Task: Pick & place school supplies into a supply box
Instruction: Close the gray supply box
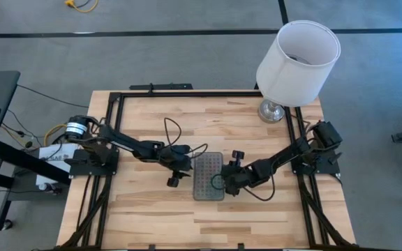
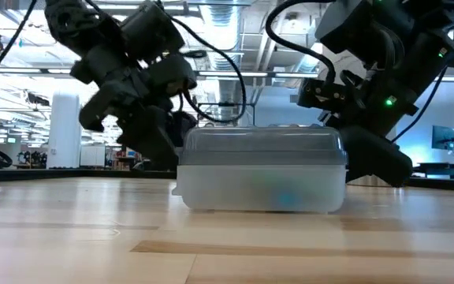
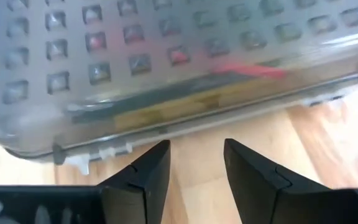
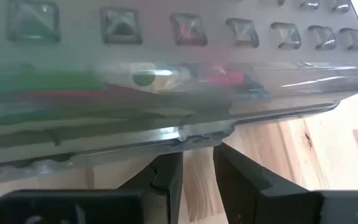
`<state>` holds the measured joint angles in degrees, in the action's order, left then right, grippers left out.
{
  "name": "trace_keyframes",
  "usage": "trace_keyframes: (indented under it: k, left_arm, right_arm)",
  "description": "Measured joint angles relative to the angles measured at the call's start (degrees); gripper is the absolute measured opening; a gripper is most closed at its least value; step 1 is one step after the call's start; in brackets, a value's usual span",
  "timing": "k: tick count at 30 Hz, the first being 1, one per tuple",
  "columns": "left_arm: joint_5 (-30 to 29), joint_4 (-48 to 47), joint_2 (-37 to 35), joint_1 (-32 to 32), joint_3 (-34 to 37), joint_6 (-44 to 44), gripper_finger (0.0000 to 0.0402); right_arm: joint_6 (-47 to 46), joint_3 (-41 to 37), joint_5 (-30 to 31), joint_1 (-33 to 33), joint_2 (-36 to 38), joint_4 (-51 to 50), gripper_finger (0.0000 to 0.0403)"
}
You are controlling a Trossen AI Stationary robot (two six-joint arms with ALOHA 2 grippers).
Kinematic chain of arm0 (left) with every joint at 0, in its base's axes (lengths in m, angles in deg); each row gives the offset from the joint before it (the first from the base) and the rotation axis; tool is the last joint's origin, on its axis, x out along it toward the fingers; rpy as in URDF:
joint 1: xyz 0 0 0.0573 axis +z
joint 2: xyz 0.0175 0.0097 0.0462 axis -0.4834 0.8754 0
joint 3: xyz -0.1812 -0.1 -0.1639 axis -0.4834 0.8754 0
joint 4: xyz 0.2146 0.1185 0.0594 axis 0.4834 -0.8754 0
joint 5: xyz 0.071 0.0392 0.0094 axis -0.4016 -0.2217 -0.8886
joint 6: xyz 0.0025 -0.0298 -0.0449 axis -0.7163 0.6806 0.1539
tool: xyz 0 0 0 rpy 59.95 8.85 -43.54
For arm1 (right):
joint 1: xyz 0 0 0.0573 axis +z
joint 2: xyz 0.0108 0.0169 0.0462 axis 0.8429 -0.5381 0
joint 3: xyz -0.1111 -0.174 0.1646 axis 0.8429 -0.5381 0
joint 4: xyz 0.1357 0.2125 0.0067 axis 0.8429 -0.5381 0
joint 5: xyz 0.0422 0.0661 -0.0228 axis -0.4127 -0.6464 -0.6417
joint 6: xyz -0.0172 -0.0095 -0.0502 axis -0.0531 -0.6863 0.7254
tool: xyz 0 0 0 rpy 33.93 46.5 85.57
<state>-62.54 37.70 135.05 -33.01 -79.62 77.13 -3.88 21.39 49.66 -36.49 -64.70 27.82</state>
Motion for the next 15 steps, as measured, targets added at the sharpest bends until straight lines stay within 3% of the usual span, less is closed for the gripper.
trace_keyframes:
  k: [7, 15]
  left_arm:
    - [-5.4, -5.04, -6.4, -2.0, 0.02, -0.85, 0.0146]
    - [-5.09, 5.43, -7.51, -4.05, -0.05, -3.93, 0.0146]
  right_arm:
    - [0.01, -0.01, 0.96, 0.02, 0.01, -0.74, 0.0085]
    - [0.12, -0.06, 2.35, -0.8, -0.01, 0.87, 0.0085]
